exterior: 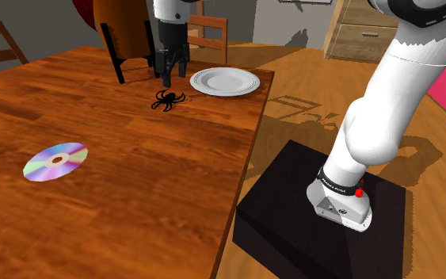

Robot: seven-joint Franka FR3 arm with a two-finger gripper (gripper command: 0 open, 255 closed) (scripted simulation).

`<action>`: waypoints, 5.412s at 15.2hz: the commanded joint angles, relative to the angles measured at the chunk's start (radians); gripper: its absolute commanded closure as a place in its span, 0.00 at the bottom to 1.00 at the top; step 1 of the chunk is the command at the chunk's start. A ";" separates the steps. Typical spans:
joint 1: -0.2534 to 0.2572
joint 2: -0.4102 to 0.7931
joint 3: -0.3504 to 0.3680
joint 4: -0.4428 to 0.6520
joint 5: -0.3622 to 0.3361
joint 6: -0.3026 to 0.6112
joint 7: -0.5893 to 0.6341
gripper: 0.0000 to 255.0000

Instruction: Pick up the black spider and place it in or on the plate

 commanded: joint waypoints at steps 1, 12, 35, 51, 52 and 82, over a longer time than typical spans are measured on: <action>0.000 0.000 0.000 -0.002 0.000 0.002 0.000 0.00; 0.000 0.000 0.000 -0.001 0.000 0.002 0.000 1.00; 0.100 0.214 0.060 0.204 -0.269 -0.111 0.507 0.00; 0.103 0.218 0.061 0.275 -0.268 -0.178 0.498 1.00; 0.104 0.219 0.061 0.290 -0.268 -0.192 0.496 1.00; -0.078 -0.185 -0.124 -0.026 -0.217 -0.213 0.118 1.00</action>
